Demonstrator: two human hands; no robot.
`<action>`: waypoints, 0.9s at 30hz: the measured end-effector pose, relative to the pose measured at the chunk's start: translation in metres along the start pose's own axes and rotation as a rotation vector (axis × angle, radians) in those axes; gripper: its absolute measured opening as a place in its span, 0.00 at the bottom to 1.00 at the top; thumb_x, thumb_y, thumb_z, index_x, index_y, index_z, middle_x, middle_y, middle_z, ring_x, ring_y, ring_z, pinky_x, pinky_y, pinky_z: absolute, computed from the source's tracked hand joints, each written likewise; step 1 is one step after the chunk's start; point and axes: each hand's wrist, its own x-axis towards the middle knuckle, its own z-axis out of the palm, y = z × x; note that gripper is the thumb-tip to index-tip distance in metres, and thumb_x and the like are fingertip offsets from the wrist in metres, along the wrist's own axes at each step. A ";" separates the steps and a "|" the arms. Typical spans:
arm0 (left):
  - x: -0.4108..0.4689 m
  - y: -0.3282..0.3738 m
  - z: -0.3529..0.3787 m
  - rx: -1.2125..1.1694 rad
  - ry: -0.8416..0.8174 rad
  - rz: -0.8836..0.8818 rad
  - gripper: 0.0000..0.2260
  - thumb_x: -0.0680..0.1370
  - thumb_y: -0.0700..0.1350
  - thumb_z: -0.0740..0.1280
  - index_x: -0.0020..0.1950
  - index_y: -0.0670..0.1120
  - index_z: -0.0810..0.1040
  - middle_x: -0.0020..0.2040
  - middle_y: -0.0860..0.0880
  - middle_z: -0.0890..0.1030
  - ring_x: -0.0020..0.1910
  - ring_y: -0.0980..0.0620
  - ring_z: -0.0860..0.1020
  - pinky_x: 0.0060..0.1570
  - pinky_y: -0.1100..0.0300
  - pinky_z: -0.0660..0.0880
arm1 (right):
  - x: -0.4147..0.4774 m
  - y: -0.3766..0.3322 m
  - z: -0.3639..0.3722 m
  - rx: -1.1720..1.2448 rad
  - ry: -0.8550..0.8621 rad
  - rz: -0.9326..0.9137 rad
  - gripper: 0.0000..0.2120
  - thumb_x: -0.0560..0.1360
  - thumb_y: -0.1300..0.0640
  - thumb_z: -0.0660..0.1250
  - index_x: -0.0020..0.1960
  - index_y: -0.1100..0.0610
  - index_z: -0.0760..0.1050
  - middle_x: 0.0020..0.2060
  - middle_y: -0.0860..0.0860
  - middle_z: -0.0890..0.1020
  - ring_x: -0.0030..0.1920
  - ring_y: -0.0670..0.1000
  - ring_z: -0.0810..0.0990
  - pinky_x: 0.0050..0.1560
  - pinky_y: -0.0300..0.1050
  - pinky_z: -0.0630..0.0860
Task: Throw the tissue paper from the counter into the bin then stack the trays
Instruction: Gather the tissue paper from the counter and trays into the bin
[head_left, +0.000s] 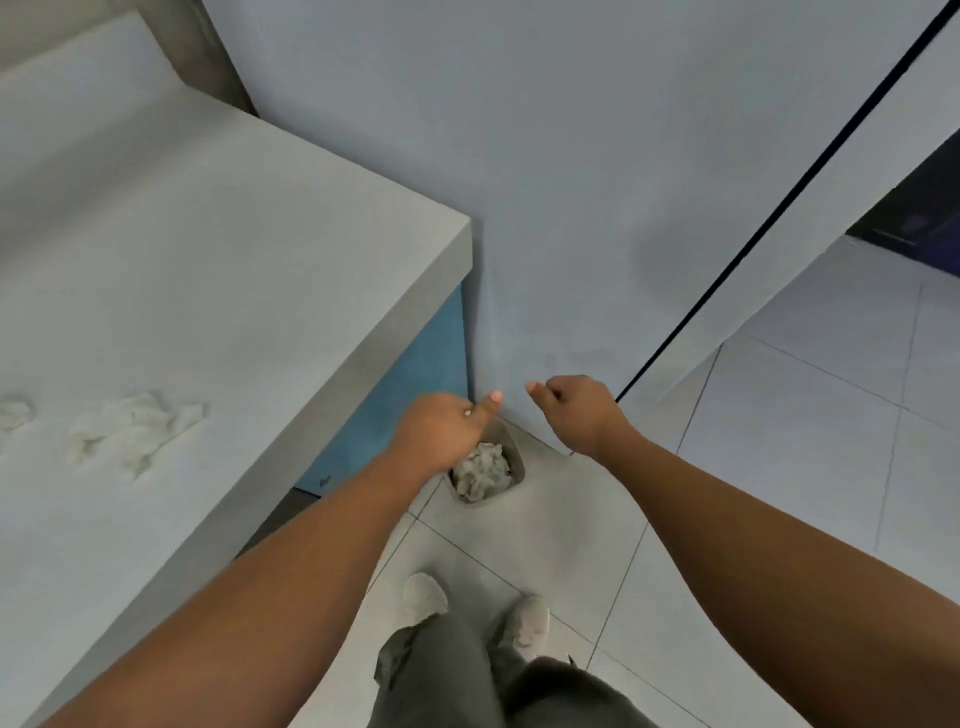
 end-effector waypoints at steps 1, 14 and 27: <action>0.006 -0.007 0.012 0.028 -0.022 -0.006 0.31 0.79 0.68 0.51 0.26 0.46 0.63 0.25 0.48 0.69 0.29 0.48 0.70 0.31 0.55 0.64 | 0.005 0.008 0.010 -0.026 -0.009 0.018 0.26 0.82 0.44 0.56 0.31 0.58 0.63 0.26 0.52 0.68 0.32 0.53 0.68 0.32 0.47 0.61; 0.118 -0.117 0.177 -0.027 -0.102 -0.180 0.21 0.82 0.56 0.55 0.36 0.45 0.72 0.37 0.43 0.75 0.39 0.42 0.77 0.39 0.58 0.70 | 0.091 0.123 0.163 -0.113 -0.117 0.188 0.24 0.82 0.49 0.54 0.27 0.53 0.63 0.30 0.54 0.73 0.38 0.59 0.75 0.40 0.47 0.72; 0.240 -0.232 0.327 -0.052 -0.252 -0.300 0.22 0.84 0.54 0.49 0.52 0.41 0.77 0.47 0.41 0.78 0.51 0.41 0.77 0.51 0.53 0.72 | 0.171 0.237 0.321 -0.102 -0.164 0.280 0.21 0.80 0.46 0.54 0.34 0.57 0.66 0.34 0.58 0.74 0.40 0.61 0.76 0.39 0.46 0.70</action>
